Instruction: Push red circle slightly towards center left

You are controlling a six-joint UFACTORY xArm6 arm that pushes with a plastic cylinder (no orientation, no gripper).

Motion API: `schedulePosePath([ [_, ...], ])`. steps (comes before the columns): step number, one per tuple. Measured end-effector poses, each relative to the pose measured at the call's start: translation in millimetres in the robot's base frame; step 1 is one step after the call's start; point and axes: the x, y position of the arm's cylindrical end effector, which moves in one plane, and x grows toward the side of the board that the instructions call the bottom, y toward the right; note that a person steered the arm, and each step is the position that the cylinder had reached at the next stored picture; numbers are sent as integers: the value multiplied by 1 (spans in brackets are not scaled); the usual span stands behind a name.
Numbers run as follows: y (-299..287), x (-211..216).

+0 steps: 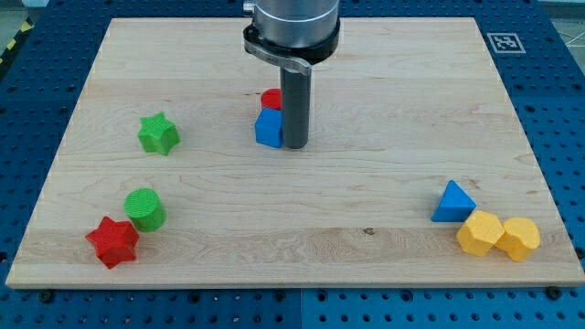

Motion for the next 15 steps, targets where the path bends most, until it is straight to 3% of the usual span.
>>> schedulePosePath([
  [4, 38, 42],
  [5, 25, 56],
  [10, -119, 47],
  [15, -74, 55],
])
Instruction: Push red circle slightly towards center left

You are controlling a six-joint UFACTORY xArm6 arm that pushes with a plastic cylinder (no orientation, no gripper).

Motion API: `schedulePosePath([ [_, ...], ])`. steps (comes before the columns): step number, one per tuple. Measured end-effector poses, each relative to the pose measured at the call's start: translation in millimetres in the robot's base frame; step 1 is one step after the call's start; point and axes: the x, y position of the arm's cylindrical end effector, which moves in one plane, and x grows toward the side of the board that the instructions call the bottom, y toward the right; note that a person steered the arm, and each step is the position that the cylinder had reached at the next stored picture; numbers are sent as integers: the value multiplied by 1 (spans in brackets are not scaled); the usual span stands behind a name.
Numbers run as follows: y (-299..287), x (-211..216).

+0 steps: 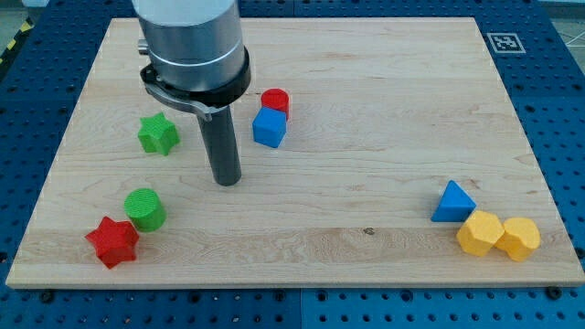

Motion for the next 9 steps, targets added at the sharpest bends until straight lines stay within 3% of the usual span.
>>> schedulePosePath([
  [2, 36, 3],
  [5, 142, -2],
  [9, 157, -83],
])
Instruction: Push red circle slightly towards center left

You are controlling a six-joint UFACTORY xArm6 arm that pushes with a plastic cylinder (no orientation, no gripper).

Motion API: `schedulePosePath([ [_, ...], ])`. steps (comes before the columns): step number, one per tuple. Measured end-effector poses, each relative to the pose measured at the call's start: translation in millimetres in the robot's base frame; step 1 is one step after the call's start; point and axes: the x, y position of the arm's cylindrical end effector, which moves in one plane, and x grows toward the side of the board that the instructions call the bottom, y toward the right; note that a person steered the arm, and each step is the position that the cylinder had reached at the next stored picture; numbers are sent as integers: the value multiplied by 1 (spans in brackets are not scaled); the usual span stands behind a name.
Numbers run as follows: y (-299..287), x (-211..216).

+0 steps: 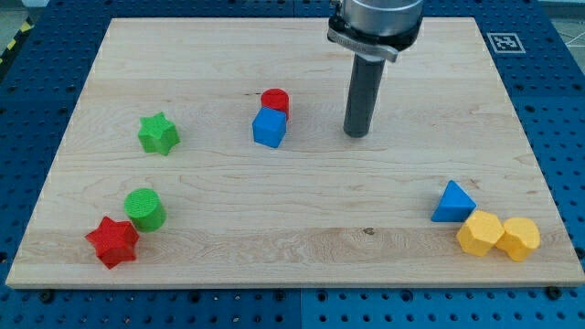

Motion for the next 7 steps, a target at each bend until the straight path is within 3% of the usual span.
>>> schedulePosePath([
  [3, -48, -28],
  [7, -93, -36],
])
